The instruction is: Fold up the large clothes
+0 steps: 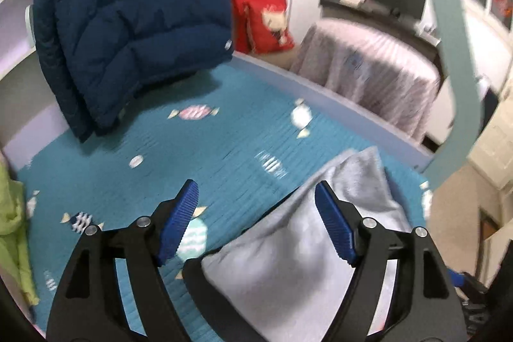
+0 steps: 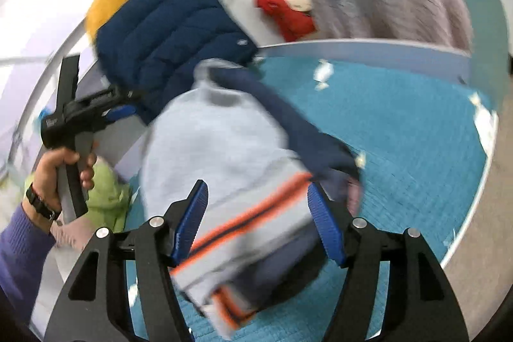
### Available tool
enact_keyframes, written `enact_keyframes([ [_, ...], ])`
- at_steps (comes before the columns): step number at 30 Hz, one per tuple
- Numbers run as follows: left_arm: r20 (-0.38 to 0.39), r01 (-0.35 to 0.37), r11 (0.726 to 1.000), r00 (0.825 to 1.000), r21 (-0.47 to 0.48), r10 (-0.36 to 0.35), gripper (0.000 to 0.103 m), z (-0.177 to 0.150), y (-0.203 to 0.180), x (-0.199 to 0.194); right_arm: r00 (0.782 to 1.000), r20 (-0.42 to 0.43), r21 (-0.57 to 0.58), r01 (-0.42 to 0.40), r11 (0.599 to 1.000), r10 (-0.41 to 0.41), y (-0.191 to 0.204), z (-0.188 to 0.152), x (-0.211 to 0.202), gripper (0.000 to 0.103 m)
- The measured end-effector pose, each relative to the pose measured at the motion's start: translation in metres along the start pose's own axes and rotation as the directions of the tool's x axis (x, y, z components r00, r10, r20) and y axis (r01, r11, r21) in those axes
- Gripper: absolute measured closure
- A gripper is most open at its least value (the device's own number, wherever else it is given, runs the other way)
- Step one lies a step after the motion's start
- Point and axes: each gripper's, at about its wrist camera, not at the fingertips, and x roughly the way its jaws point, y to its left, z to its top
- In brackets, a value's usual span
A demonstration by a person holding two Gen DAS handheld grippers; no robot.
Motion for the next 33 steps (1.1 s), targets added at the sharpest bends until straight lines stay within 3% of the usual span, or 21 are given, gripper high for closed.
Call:
enact_keyframes([
  [2,-0.031,0.105,0.994,0.994,-0.001,-0.105,0.027,-0.010,-0.001,-0.012,0.999,0.026,-0.068,-0.026,0.997,0.028,0.016,0.016,0.008,0.057],
  [6,-0.074,0.108,0.989,0.992,0.097,-0.101,0.027,-0.047,-0.020,-0.016,0.991,-0.064,-0.062,-0.124,0.990,0.120,0.027,0.053,0.064,0.091],
  [8,-0.120,0.102,0.986,0.989,0.134,-0.086,0.027,-0.068,-0.029,-0.001,0.989,-0.101,-0.058,-0.111,0.992,0.105,0.028,0.070,0.096,0.094],
  [10,-0.166,0.048,0.989,0.986,0.139,-0.024,0.027,-0.083,-0.029,0.019,0.988,-0.127,-0.066,-0.094,0.993,0.085,0.026,0.087,0.128,0.094],
  [12,-0.177,0.043,0.997,0.984,0.063,-0.031,0.019,-0.090,-0.016,0.034,0.992,-0.122,-0.093,0.003,0.996,-0.014,0.020,0.100,0.146,0.103],
  [15,-0.170,0.065,0.998,0.983,-0.022,-0.068,0.018,-0.093,0.000,0.047,0.986,-0.160,-0.067,0.028,0.997,-0.039,0.003,0.109,0.172,0.103],
  [20,-0.156,0.081,0.996,0.984,-0.037,-0.086,0.018,-0.091,0.002,0.056,0.976,-0.206,-0.005,0.073,0.997,-0.072,-0.019,0.108,0.198,0.103],
  [23,-0.162,0.082,0.996,0.983,-0.045,-0.089,0.017,-0.090,0.004,0.061,0.982,-0.187,0.038,0.043,0.998,-0.035,-0.023,0.112,0.185,0.103],
  [26,-0.177,0.104,0.992,0.977,-0.067,-0.115,0.015,-0.091,0.009,0.058,0.984,-0.167,-0.013,0.055,0.998,-0.056,-0.015,0.116,0.159,0.103],
  [27,-0.180,0.110,0.992,0.976,-0.068,-0.121,0.015,-0.092,0.011,0.057,0.983,-0.171,-0.061,0.057,0.997,-0.067,-0.007,0.113,0.146,0.097],
  [28,-0.180,0.117,0.990,0.975,-0.083,-0.131,0.015,-0.093,0.014,0.054,0.981,-0.171,-0.132,0.071,0.989,-0.093,0.005,0.107,0.133,0.097],
  [30,-0.149,0.161,0.978,0.972,-0.134,-0.181,0.015,-0.091,0.022,0.045,0.981,-0.140,-0.223,0.103,0.969,-0.136,0.020,0.092,0.111,0.097],
  [33,-0.058,0.241,0.952,0.965,-0.187,-0.256,0.015,-0.081,0.029,0.025,0.978,-0.177,-0.259,0.062,0.964,-0.111,0.025,0.079,0.109,0.097],
])
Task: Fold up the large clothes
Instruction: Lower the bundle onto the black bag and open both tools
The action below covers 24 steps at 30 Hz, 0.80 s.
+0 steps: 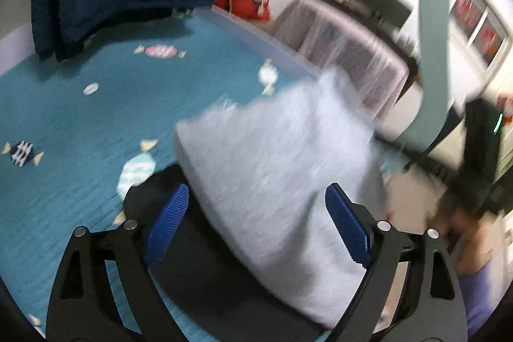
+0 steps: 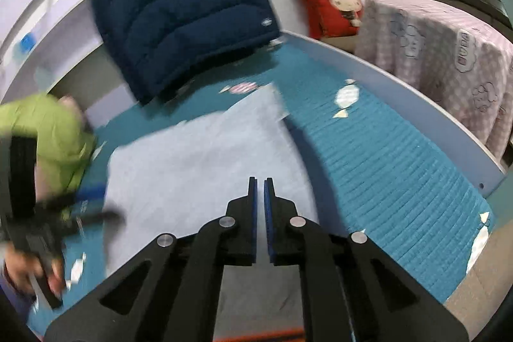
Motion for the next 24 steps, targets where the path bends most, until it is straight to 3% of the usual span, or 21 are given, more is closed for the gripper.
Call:
enact_keyframes([
  [1,0.020,0.014,1.000,1.000,0.007,-0.014,0.015,0.005,-0.003,-0.005,1.000,-0.012,-0.011,0.008,1.000,-0.008,0.001,0.000,0.005,0.097],
  [2,0.061,-0.044,0.998,0.997,0.040,0.042,0.015,0.012,-0.009,-0.011,0.999,-0.034,-0.001,0.024,1.000,-0.024,0.000,-0.001,0.011,0.097],
  [4,0.062,-0.138,0.987,0.989,0.081,0.133,0.015,0.021,-0.014,-0.006,0.997,-0.074,0.055,0.011,0.998,-0.007,-0.006,-0.006,0.020,0.097],
  [6,0.009,-0.280,0.954,0.960,0.108,0.280,0.015,0.027,-0.011,0.012,0.996,-0.091,0.059,0.015,0.998,-0.009,-0.006,-0.012,0.027,0.098],
  [8,-0.037,-0.375,0.916,0.923,0.144,0.384,0.015,0.025,-0.003,0.032,0.994,-0.102,0.053,0.034,0.998,-0.028,-0.007,-0.016,0.035,0.103],
  [11,-0.062,-0.374,0.921,0.922,0.108,0.382,0.015,0.020,0.006,0.043,0.992,-0.122,0.107,0.025,0.994,-0.012,-0.019,-0.020,0.047,0.103],
  [17,-0.048,-0.383,0.915,0.919,0.127,0.392,0.015,0.016,0.008,0.047,0.995,-0.097,0.095,0.038,0.995,-0.028,-0.017,-0.024,0.043,0.103],
  [20,-0.024,-0.323,0.941,0.945,0.095,0.327,0.015,0.013,0.007,0.029,0.998,-0.052,0.073,0.022,0.997,-0.018,-0.006,-0.025,0.021,0.096],
  [22,-0.011,-0.304,0.950,0.952,0.070,0.305,0.013,0.008,0.004,0.017,0.999,-0.036,0.045,0.037,0.998,-0.035,0.004,-0.029,0.005,0.090],
  [24,-0.009,-0.298,0.951,0.954,0.085,0.300,0.013,0.000,-0.003,0.005,0.999,-0.018,0.019,0.035,0.999,-0.035,0.017,-0.037,-0.014,0.065],
])
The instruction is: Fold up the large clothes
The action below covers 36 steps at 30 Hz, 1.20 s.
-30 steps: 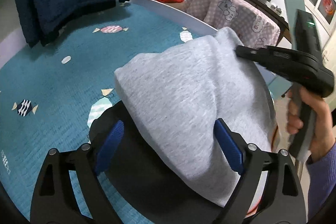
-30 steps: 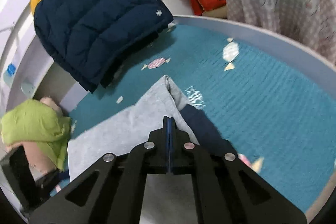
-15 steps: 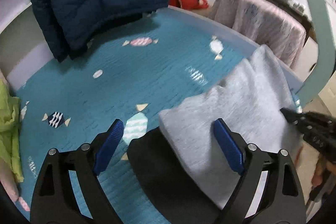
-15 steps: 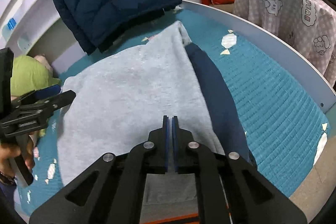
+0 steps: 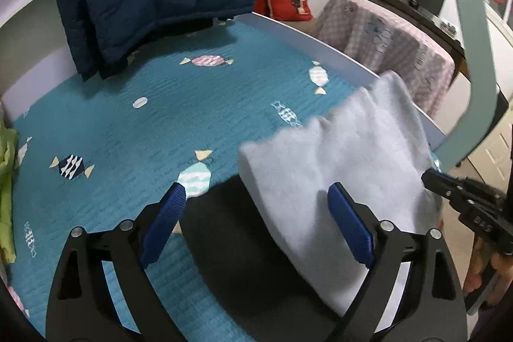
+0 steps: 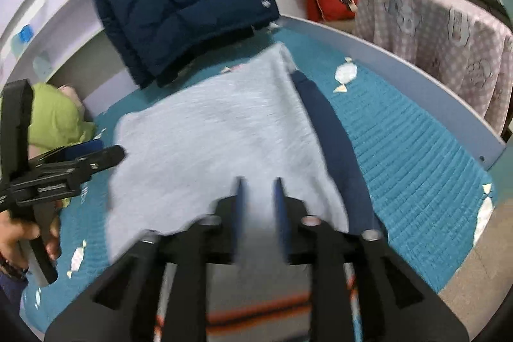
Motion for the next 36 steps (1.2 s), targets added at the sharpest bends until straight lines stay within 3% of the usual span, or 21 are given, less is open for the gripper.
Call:
enact_keyframes([
  [1,0.008,-0.005,1.000,1.000,0.010,0.005,0.012,-0.005,-0.003,-0.009,1.000,0.013,-0.021,0.011,1.000,-0.010,0.008,-0.005,-0.011,0.059],
  [4,0.026,0.017,1.000,1.000,0.016,-0.017,0.011,-0.024,-0.011,-0.038,0.999,0.029,-0.084,0.036,0.996,-0.034,0.035,-0.026,-0.037,0.056],
  [6,0.028,0.055,0.998,0.998,-0.011,-0.054,0.006,-0.044,-0.017,-0.064,0.998,0.027,-0.110,0.065,0.992,-0.062,0.055,-0.047,-0.053,0.043],
  [9,0.020,0.057,0.998,0.998,-0.022,-0.056,0.005,-0.077,-0.027,-0.100,0.991,0.077,-0.133,0.122,0.984,-0.113,0.078,-0.078,-0.083,0.032],
  [14,0.067,-0.014,1.000,0.998,-0.021,0.015,0.005,-0.131,-0.039,-0.164,0.989,0.079,-0.138,0.137,0.981,-0.127,0.114,-0.124,-0.123,0.019],
  [17,0.091,-0.042,0.999,0.995,0.008,0.041,0.005,-0.164,-0.053,-0.194,0.979,0.141,-0.143,0.170,0.975,-0.150,0.139,-0.154,-0.153,0.009],
  [24,0.168,-0.073,0.997,0.983,-0.035,0.078,0.005,-0.230,-0.070,-0.261,0.974,0.155,-0.112,0.183,0.977,-0.165,0.174,-0.206,-0.203,0.008],
  [30,0.264,-0.109,0.991,0.956,-0.079,0.126,0.005,-0.286,-0.071,-0.338,0.967,0.200,-0.119,0.186,0.975,-0.160,0.206,-0.238,-0.257,0.007],
  [32,0.299,-0.146,0.984,0.939,-0.105,0.171,0.005,-0.303,-0.067,-0.364,0.967,0.204,-0.134,0.182,0.974,-0.153,0.217,-0.245,-0.271,0.007],
  [36,0.305,-0.178,0.970,0.926,-0.166,0.223,0.005,-0.329,-0.058,-0.403,0.962,0.224,-0.163,0.197,0.967,-0.158,0.238,-0.257,-0.292,0.007],
])
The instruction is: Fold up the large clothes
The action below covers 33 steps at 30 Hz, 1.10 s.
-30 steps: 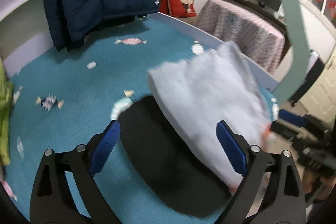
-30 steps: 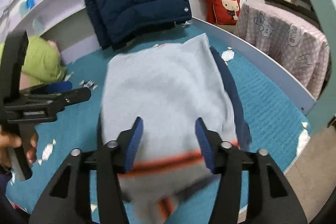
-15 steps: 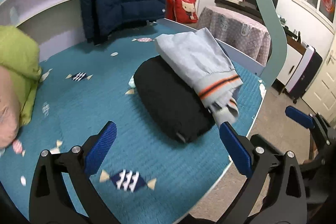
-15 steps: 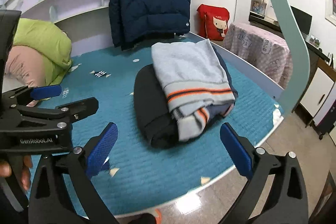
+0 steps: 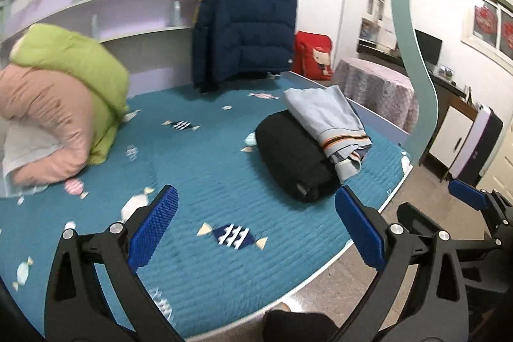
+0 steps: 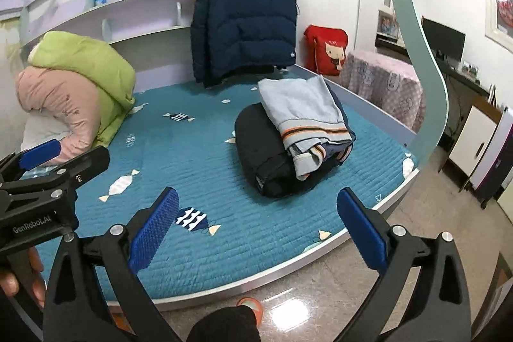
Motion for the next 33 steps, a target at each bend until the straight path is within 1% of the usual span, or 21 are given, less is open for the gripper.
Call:
enact_keyframes([
  [4,0.005,-0.019,0.999,1.000,-0.032,0.019,0.005,-0.008,0.010,-0.029,1.000,0.017,-0.013,-0.009,1.000,0.009,0.011,-0.005,-0.027,0.007],
  [5,0.009,-0.033,0.999,0.999,-0.035,0.033,0.005,-0.011,0.012,-0.039,1.000,0.022,-0.017,-0.010,1.000,0.011,0.013,-0.006,-0.032,0.007],
  [10,0.040,-0.051,0.997,0.998,-0.062,0.054,0.005,-0.019,0.018,-0.074,0.997,0.065,-0.047,-0.026,0.999,0.029,0.027,-0.010,-0.065,0.007],
  [15,0.075,-0.078,0.995,0.994,-0.067,0.083,0.005,-0.021,0.018,-0.098,0.994,0.089,-0.057,-0.055,0.997,0.060,0.036,-0.013,-0.087,0.007],
  [17,0.099,-0.108,0.992,0.988,-0.070,0.115,0.005,-0.021,0.018,-0.110,0.992,0.100,-0.063,-0.071,0.996,0.077,0.039,-0.014,-0.095,0.007],
  [22,0.122,-0.135,0.986,0.982,-0.103,0.147,0.005,-0.026,0.027,-0.137,0.982,0.134,-0.096,-0.120,0.988,0.132,0.053,-0.015,-0.116,0.007],
  [26,0.151,-0.212,0.971,0.962,-0.109,0.227,0.005,-0.031,0.037,-0.162,0.972,0.161,-0.132,-0.151,0.980,0.172,0.069,-0.015,-0.127,0.007],
  [31,0.166,-0.226,0.963,0.954,-0.145,0.249,0.005,-0.032,0.050,-0.185,0.961,0.185,-0.158,-0.178,0.971,0.206,0.082,-0.014,-0.141,0.007],
  [33,0.187,-0.236,0.959,0.946,-0.155,0.263,0.005,-0.034,0.051,-0.195,0.958,0.193,-0.164,-0.182,0.970,0.212,0.085,-0.015,-0.146,0.007],
])
